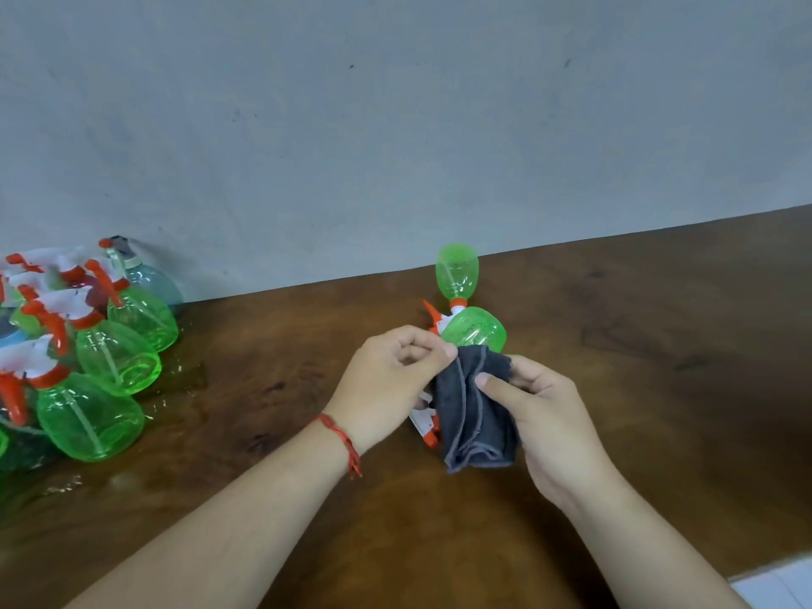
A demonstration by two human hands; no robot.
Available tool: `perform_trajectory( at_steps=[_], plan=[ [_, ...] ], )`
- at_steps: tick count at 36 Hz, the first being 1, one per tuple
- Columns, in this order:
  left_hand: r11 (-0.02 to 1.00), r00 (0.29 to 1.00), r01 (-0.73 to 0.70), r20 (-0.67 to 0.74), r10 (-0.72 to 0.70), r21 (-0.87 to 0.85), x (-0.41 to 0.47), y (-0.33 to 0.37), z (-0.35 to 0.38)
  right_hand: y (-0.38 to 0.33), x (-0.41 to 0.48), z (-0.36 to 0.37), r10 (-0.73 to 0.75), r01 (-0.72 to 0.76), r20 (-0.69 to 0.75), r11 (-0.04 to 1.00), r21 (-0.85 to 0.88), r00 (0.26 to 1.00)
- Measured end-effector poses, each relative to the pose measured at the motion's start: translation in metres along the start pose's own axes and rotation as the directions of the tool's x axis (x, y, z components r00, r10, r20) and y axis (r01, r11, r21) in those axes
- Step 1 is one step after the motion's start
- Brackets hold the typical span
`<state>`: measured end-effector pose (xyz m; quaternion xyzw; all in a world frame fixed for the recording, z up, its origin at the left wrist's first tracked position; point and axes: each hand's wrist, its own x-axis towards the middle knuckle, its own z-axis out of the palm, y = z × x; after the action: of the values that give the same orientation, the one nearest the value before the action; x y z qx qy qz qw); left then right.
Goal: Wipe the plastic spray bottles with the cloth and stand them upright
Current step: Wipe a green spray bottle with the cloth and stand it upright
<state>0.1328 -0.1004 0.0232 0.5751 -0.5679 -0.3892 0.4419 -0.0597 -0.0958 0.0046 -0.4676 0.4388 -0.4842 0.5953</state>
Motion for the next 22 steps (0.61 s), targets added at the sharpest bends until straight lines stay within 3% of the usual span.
perform_trajectory(
  at_steps=[4,6,9,13,22],
  plan=[
    [0.927,0.987,-0.063,-0.114,0.112,0.369,0.019,-0.002,-0.011,0.002,-0.001,-0.016,0.069,-0.064,-0.063,0.995,0.078,0.996],
    [0.839,0.998,-0.023,-0.043,0.055,0.543,0.026,-0.009,-0.015,0.002,-0.001,-0.022,0.091,-0.083,-0.083,0.991,0.101,0.992],
    [0.743,0.984,0.043,0.102,-0.148,0.668,0.025,-0.018,-0.006,-0.001,-0.002,-0.029,0.110,-0.095,-0.105,0.986,0.133,0.988],
    [0.551,0.984,-0.002,0.098,-0.145,0.834,0.018,-0.027,0.016,-0.006,-0.002,-0.029,0.115,-0.097,-0.118,0.984,0.151,0.986],
    [0.751,0.983,0.051,0.100,-0.154,0.659,0.009,-0.014,-0.033,-0.015,-0.014,-0.026,0.061,-0.049,-0.110,0.993,0.107,0.992]
  ],
)
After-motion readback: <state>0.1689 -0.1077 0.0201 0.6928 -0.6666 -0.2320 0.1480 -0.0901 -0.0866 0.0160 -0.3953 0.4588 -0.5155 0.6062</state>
